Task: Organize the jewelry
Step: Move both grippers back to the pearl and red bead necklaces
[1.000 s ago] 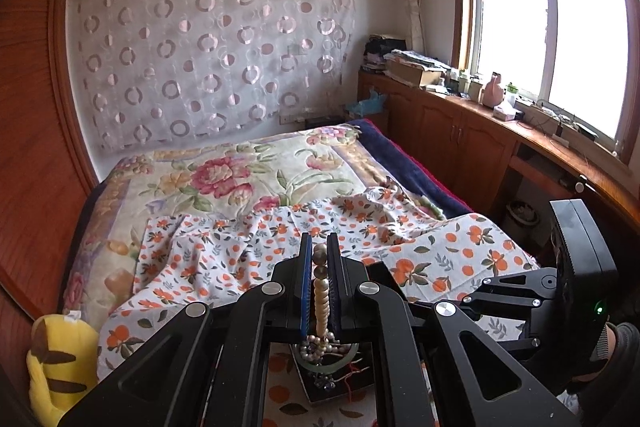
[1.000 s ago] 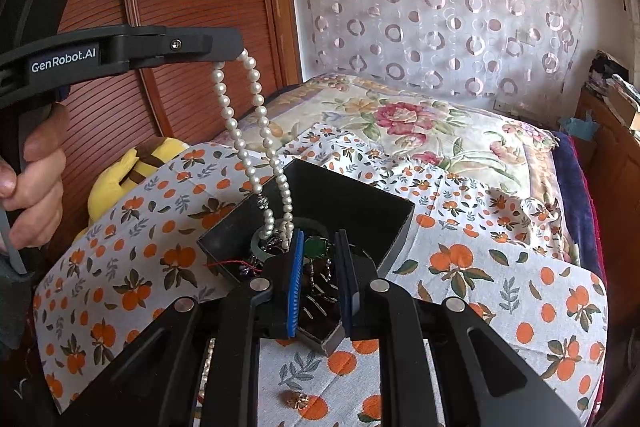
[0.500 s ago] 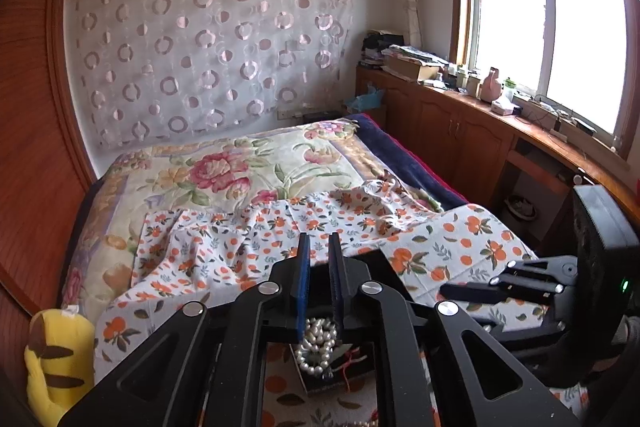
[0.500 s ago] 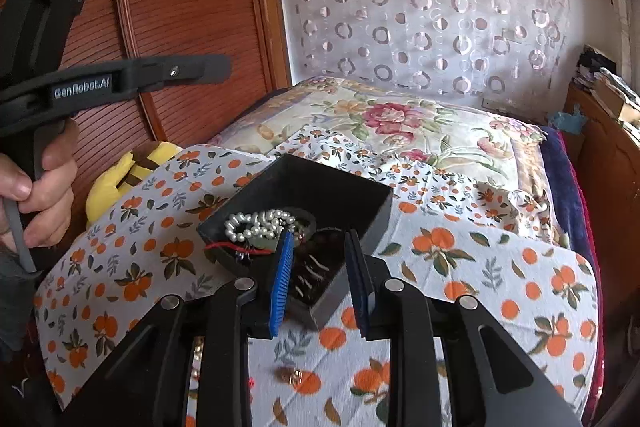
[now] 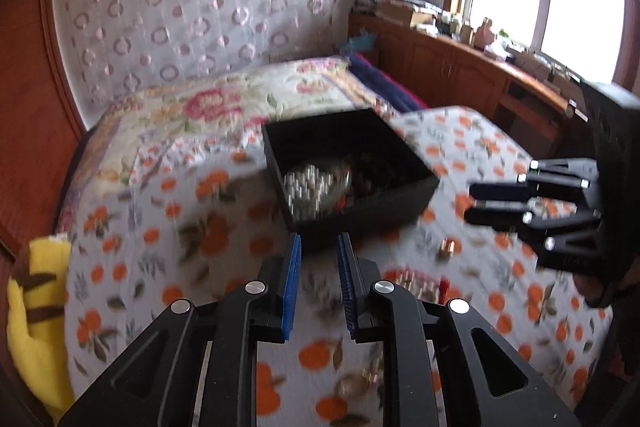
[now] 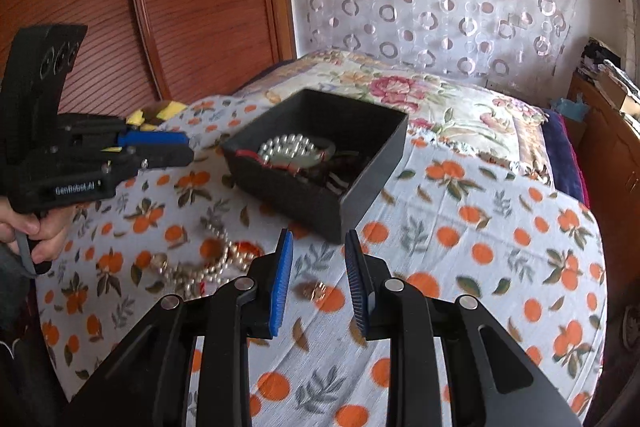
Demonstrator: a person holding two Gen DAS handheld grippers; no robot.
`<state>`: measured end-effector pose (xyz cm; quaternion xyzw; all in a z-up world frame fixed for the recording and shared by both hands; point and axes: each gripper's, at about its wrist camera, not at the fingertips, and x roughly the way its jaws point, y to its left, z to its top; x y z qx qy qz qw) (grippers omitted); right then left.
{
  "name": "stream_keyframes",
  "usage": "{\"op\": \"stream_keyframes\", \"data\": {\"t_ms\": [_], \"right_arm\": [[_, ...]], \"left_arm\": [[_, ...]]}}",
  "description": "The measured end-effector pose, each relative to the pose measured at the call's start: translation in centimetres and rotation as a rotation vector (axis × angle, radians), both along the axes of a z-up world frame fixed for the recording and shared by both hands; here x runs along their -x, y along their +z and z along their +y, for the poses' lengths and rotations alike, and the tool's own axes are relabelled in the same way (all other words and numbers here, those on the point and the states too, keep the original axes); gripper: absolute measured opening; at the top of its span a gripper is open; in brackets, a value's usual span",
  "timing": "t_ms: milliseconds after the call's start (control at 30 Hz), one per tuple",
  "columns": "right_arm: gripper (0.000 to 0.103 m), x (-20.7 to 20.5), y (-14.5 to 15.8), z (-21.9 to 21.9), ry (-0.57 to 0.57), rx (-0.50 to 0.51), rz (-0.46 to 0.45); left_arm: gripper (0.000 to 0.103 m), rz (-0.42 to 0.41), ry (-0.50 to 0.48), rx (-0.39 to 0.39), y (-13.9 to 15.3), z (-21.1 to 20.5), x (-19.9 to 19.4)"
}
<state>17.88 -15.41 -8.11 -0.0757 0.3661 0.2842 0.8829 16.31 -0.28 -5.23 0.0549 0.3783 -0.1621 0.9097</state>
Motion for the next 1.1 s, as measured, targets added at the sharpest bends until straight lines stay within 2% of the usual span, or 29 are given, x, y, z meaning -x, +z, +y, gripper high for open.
{"op": "stream_keyframes", "data": {"t_ms": [200,300,467,600,867,967,1033,1067,1100], "right_arm": [[0.029,0.7,-1.6,0.3,0.005,0.002,0.039],[0.029,1.0,-2.3,0.5,0.007,0.014,0.053],[0.029,1.5,-2.7,0.3,0.006,0.018,0.062],[0.029,1.9,-2.7,-0.2,0.000,0.013,0.064],[0.029,1.9,-2.7,-0.2,0.002,-0.003,0.066],[0.029,2.0,-2.7,0.1,0.011,-0.007,0.066],[0.029,2.1,-2.7,0.3,0.016,-0.007,0.065],[0.029,2.1,-2.7,0.4,0.018,-0.007,0.065],[0.029,2.2,-2.7,0.5,0.020,-0.006,0.066]], "left_arm": [[0.019,0.094,-0.022,0.018,-2.7,0.3,1.6],[0.019,0.116,-0.045,0.023,-3.4,-0.3,2.3],[0.019,0.130,-0.101,0.032,-3.7,-2.1,3.1],[0.019,0.144,-0.127,-0.001,-4.2,-3.0,3.4],[0.022,0.158,-0.116,-0.045,-4.8,-2.6,3.5],[0.021,0.140,-0.119,-0.057,-4.8,-2.9,3.4],[0.015,0.137,-0.115,-0.053,-4.8,-3.1,3.0],[0.008,0.137,-0.112,-0.050,-4.7,-3.2,2.9],[0.008,0.139,-0.113,-0.045,-4.7,-3.2,2.8]]}}
